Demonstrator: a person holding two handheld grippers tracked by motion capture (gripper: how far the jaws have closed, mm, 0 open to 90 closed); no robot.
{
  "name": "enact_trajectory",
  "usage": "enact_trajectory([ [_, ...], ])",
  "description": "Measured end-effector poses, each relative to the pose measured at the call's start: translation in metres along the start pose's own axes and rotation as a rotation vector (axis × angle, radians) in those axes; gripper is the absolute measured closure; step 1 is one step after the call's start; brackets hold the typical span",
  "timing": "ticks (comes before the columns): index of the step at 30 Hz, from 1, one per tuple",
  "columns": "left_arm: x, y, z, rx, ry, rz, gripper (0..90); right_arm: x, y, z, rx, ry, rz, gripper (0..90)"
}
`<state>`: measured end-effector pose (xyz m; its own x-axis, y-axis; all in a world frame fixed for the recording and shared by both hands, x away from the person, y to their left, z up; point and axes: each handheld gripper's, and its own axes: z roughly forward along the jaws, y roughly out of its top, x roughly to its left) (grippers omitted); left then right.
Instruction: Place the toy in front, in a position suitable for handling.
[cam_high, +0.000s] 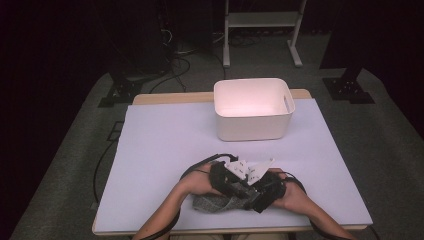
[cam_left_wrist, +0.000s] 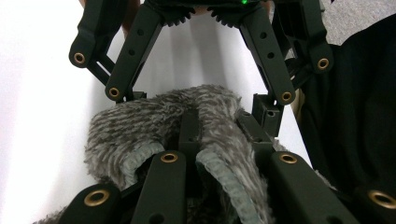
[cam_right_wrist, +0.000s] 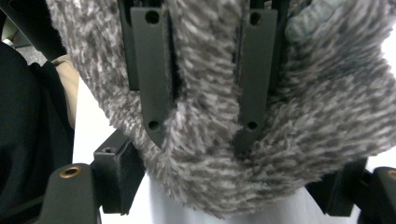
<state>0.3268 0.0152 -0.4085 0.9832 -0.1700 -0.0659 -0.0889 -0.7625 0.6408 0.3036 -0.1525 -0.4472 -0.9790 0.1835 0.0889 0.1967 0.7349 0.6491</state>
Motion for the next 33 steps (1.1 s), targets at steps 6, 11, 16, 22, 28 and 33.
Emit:
enact_trajectory([
  [6, -0.003, -0.016, -0.014, -0.006, 0.019, -0.031, 74.6, -0.002, -0.001, 0.0, 0.002, 0.0, -0.007, 22.7],
  [11, -0.007, -0.038, -0.033, -0.014, 0.057, -0.087, 74.3, -0.003, -0.002, 0.002, 0.023, -0.001, -0.01, 22.7],
  [16, -0.011, -0.061, -0.052, -0.004, 0.094, -0.127, 74.1, -0.006, 0.0, 0.003, 0.024, 0.006, -0.002, 22.8],
  [22, -0.016, -0.085, -0.064, -0.041, 0.118, -0.18, 73.9, -0.008, 0.0, 0.002, 0.019, 0.021, 0.017, 22.5],
  [28, -0.021, -0.089, -0.059, -0.052, 0.104, -0.183, 73.9, -0.011, 0.004, 0.0, 0.033, 0.037, 0.052, 19.4],
  [33, -0.021, -0.087, -0.058, -0.043, 0.104, -0.175, 73.9, -0.014, 0.008, -0.003, 0.033, 0.064, 0.084, 17.2],
])
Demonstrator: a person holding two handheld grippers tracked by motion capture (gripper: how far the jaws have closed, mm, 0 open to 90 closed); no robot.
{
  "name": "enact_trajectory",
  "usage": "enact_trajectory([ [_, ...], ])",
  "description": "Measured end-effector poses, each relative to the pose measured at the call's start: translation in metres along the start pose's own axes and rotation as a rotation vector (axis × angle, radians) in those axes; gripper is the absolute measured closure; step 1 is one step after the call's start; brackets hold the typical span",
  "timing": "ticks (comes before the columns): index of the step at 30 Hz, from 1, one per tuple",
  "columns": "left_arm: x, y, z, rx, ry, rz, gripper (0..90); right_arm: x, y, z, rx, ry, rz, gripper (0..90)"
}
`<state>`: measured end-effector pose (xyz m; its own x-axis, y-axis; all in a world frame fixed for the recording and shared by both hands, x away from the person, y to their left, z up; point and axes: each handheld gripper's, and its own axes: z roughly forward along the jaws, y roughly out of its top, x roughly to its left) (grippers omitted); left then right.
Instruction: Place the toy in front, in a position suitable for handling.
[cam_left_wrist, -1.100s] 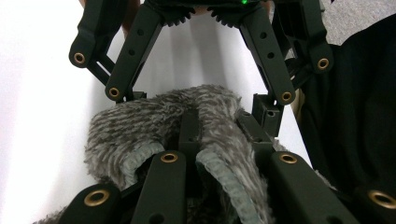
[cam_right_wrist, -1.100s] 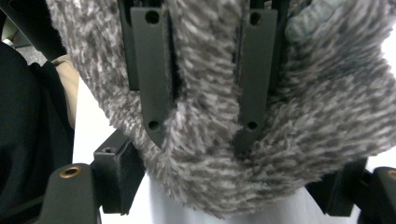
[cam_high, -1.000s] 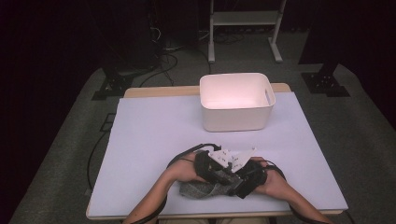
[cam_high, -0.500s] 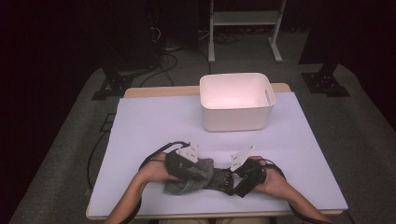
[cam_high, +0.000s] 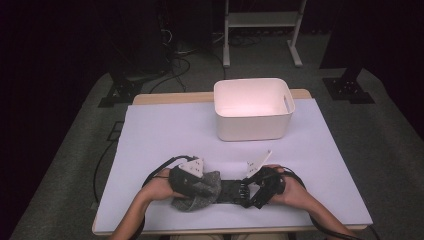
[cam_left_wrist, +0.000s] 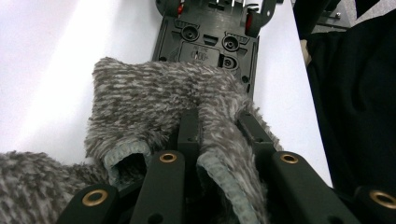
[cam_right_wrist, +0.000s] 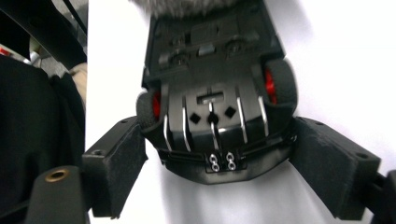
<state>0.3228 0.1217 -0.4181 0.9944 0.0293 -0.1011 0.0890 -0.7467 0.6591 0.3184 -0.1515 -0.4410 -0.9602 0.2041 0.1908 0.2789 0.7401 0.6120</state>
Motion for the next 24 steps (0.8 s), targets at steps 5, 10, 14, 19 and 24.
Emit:
enact_trajectory([
  [5, 0.0, 0.003, 0.002, 0.0, -0.009, 0.01, 73.9, -0.003, 0.008, -0.008, -0.025, 0.028, 0.029, 16.2],
  [10, -0.001, 0.007, 0.004, 0.001, -0.022, 0.02, 73.9, -0.007, 0.018, -0.005, -0.029, 0.038, 0.037, 16.1],
  [14, -0.004, 0.009, 0.007, -0.001, -0.033, 0.032, 73.9, -0.01, 0.023, 0.001, -0.023, 0.043, 0.047, 16.3],
  [19, -0.005, 0.011, 0.008, -0.002, -0.049, 0.033, 73.9, -0.016, 0.025, 0.008, -0.023, 0.074, 0.095, 16.5],
  [24, -0.006, 0.015, 0.007, 0.004, -0.05, 0.046, 73.8, -0.02, 0.024, 0.017, 0.003, 0.127, 0.131, 20.0],
])
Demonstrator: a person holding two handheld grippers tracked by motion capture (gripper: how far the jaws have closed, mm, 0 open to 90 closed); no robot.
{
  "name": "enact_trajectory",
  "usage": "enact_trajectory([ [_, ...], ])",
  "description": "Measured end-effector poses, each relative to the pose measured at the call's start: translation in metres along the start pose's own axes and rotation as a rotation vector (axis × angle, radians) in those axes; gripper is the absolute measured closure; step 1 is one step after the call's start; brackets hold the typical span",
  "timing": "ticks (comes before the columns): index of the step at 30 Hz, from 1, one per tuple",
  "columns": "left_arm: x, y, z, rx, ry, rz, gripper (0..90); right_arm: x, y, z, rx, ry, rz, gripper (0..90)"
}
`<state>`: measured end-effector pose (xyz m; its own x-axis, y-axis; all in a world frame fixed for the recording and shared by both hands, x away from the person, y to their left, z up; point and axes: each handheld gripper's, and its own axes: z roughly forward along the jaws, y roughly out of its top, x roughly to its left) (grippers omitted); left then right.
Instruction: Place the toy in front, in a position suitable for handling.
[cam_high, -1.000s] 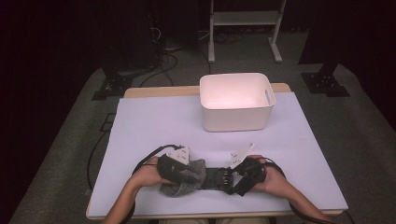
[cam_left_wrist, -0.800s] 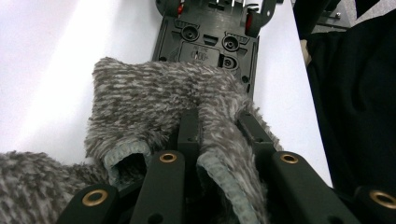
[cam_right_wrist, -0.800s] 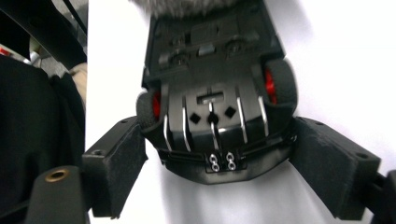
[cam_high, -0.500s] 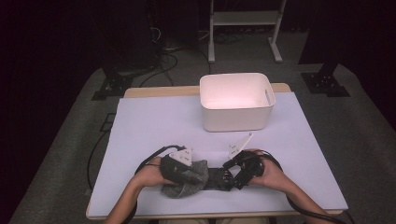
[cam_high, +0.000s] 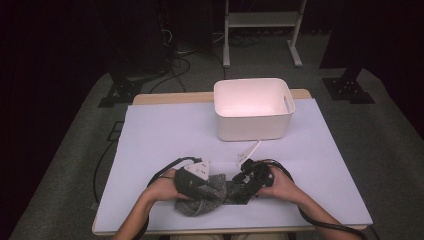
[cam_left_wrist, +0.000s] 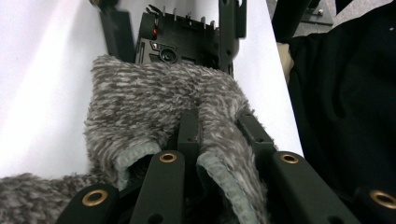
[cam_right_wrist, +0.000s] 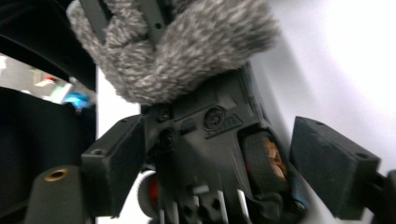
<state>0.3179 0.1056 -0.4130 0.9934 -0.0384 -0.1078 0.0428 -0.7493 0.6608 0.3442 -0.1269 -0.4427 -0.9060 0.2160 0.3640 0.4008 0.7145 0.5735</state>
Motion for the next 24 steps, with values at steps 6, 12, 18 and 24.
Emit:
enact_trajectory([
  [6, 0.005, 0.005, -0.008, -0.038, 0.059, -0.011, 74.0, 0.002, -0.001, 0.001, -0.02, 0.008, 0.003, 22.8],
  [12, 0.014, 0.011, -0.014, -0.041, 0.07, -0.047, 72.7, 0.016, -0.003, -0.003, -0.049, -0.065, -0.089, 26.4],
  [18, 0.018, 0.02, -0.016, -0.042, 0.073, -0.086, 66.0, 0.029, -0.007, -0.004, -0.065, -0.123, -0.187, 27.2],
  [24, 0.021, 0.022, -0.005, 0.011, 0.019, -0.123, 65.5, 0.038, -0.008, -0.005, -0.057, -0.159, -0.238, 27.9],
])
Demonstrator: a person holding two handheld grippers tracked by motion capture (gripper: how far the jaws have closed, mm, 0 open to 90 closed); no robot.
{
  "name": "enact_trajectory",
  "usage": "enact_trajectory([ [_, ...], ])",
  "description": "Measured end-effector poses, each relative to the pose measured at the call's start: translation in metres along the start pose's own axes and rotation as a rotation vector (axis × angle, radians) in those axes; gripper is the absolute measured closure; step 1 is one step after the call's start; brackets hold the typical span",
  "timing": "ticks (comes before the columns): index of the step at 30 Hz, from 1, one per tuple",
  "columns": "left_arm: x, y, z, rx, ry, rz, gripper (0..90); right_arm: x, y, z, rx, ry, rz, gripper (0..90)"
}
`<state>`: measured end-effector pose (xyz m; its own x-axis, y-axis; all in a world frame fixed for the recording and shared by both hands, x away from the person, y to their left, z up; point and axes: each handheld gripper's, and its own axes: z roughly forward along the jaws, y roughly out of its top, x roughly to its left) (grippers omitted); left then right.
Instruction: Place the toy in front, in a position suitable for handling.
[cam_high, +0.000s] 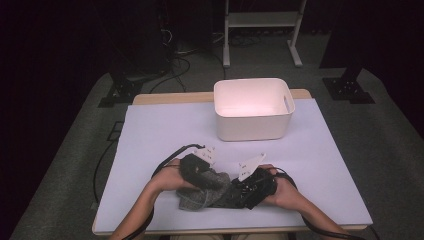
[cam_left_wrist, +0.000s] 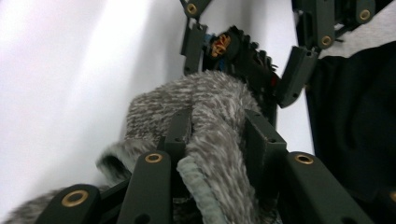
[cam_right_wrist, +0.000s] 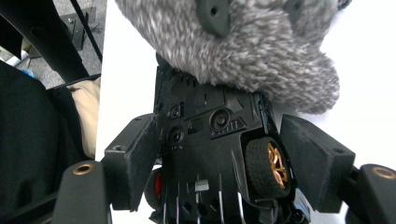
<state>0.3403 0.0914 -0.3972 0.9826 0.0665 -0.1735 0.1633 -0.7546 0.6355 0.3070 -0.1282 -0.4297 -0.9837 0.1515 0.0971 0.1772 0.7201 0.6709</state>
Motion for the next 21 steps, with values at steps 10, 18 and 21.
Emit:
enact_trajectory([
  [10, -0.014, -0.003, -0.008, -0.033, -0.031, 0.037, 68.5, -0.001, 0.001, 0.0, 0.002, 0.041, 0.019, 31.4],
  [18, -0.024, -0.006, -0.013, -0.068, -0.092, 0.061, 69.8, 0.01, 0.008, 0.016, 0.054, 0.09, -0.009, 45.7],
  [21, -0.025, -0.007, -0.013, -0.074, -0.097, 0.073, 73.2, 0.011, 0.009, 0.015, 0.056, 0.11, -0.012, 51.2],
])
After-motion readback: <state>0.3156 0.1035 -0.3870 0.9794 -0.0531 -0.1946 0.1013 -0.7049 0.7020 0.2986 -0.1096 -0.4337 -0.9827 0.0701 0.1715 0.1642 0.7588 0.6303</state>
